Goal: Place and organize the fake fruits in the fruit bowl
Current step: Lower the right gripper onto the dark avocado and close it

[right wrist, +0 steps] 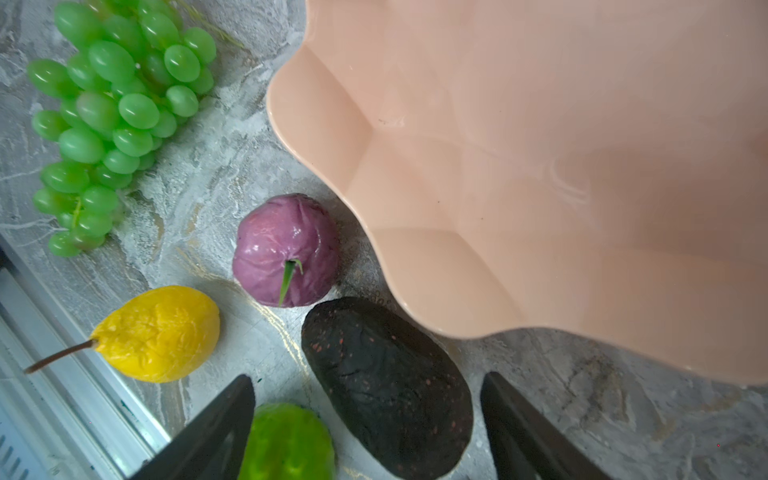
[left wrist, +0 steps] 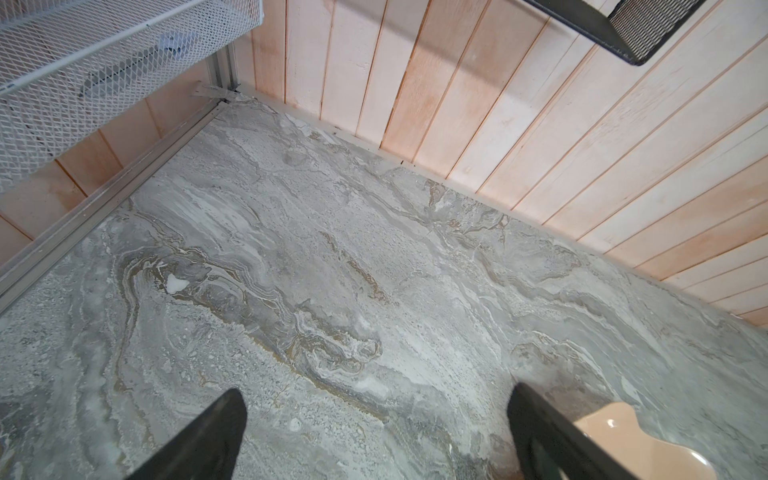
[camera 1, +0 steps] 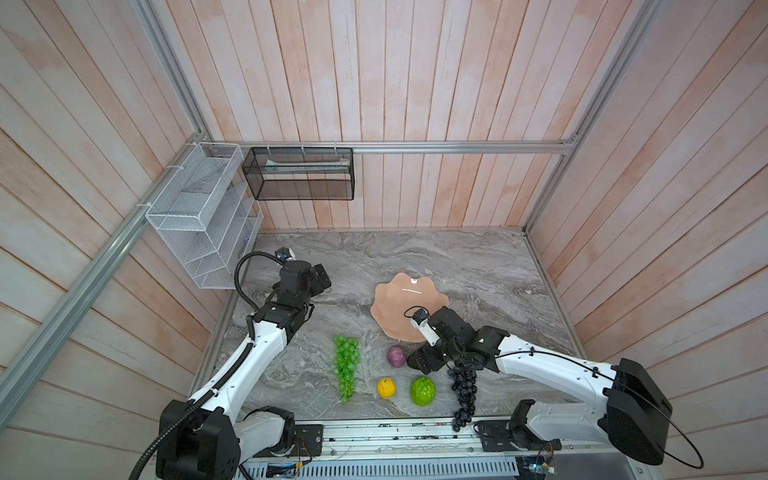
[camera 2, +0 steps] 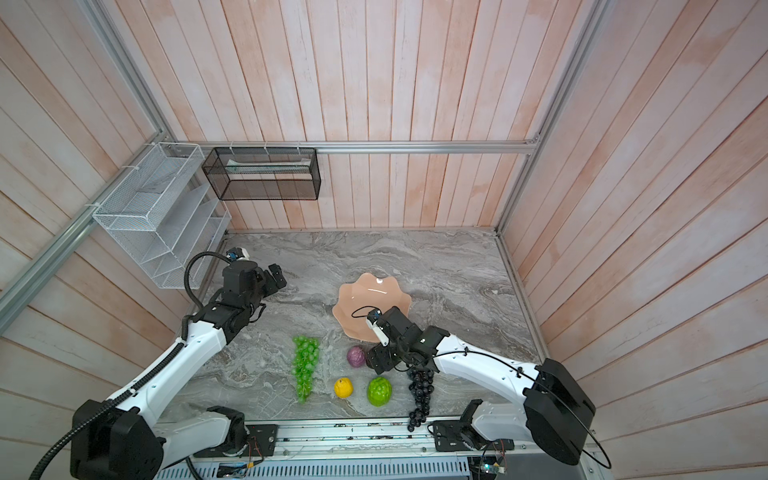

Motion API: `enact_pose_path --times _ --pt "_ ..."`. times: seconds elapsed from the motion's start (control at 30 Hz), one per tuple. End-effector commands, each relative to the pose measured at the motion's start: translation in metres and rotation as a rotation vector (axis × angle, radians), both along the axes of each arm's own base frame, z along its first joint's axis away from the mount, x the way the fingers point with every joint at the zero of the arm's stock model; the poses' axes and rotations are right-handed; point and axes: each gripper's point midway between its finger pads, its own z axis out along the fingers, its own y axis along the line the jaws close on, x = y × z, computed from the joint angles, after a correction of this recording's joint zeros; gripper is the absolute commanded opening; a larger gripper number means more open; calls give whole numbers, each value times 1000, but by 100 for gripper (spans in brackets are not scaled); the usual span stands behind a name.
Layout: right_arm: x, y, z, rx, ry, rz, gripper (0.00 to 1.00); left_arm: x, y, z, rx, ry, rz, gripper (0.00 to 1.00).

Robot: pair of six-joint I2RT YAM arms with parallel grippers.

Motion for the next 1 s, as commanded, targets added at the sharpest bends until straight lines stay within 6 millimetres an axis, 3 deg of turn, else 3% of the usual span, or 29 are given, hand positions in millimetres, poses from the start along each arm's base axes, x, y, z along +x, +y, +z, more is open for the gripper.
enact_pose_path --times 0.0,0.2,0.43,0.7,0.97 --pt "2 9 1 6 -9 43 87 -5 0 -6 -18 14 3 100" --pt "2 14 -9 -2 3 67 87 -7 2 -12 -34 25 10 100" --pt "2 8 -36 -95 74 37 84 -9 6 -14 -46 29 21 100" --pt "6 -2 -42 -135 65 -24 79 -10 10 -15 -54 29 35 100" --pt "1 -10 -52 -152 96 -60 60 -10 9 -16 -73 32 38 100"
